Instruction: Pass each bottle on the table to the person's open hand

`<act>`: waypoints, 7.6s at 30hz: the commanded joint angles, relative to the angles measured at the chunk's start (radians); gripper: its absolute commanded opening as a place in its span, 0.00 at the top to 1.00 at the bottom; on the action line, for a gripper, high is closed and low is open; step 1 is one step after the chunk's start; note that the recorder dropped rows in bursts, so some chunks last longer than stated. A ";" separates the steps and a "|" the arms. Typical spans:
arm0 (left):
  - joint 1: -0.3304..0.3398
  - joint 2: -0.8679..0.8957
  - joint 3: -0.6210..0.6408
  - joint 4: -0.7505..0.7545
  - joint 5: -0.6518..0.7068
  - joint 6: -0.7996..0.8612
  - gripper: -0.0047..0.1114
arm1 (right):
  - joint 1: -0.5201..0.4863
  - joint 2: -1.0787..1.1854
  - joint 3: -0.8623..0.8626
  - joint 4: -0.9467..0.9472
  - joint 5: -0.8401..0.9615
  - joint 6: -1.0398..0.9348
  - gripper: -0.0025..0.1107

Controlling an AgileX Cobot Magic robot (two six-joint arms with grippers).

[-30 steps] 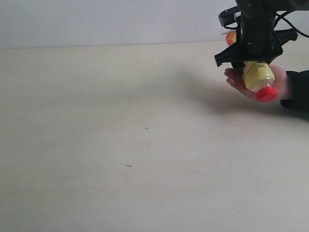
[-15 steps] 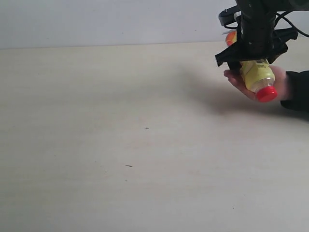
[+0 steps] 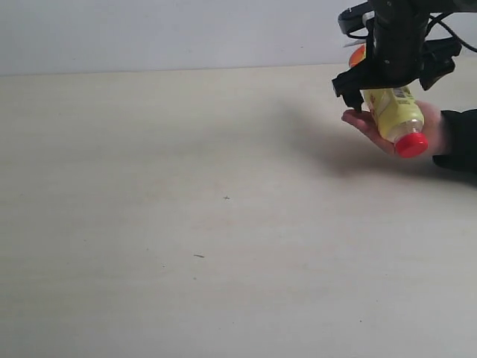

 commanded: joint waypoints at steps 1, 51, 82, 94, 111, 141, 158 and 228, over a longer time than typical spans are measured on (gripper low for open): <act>-0.006 -0.007 0.000 0.001 -0.007 -0.003 0.96 | -0.003 -0.067 0.000 0.039 -0.009 -0.047 0.11; -0.006 -0.007 0.000 0.001 -0.007 -0.005 0.96 | -0.003 -1.134 0.330 0.506 0.186 -0.424 0.98; -0.006 -0.007 0.000 0.003 -0.007 -0.005 0.96 | -0.006 -1.561 0.378 0.481 0.020 -0.378 0.98; -0.006 -0.007 0.000 0.003 -0.007 -0.005 0.96 | -0.151 -1.819 0.578 0.467 -0.275 -0.380 0.98; -0.006 -0.007 0.000 0.003 -0.007 -0.005 0.96 | -0.158 -1.918 0.632 0.461 -0.362 -0.380 0.98; -0.006 -0.007 0.000 0.003 -0.007 -0.005 0.96 | -0.237 -2.009 1.254 0.394 -0.574 -0.380 0.98; -0.006 -0.007 0.000 0.003 -0.007 -0.005 0.96 | -0.237 -2.055 1.470 0.399 -0.669 -0.352 0.98; -0.006 -0.007 0.000 0.003 -0.007 -0.005 0.96 | -0.237 -2.055 1.497 0.392 -0.528 -0.343 0.98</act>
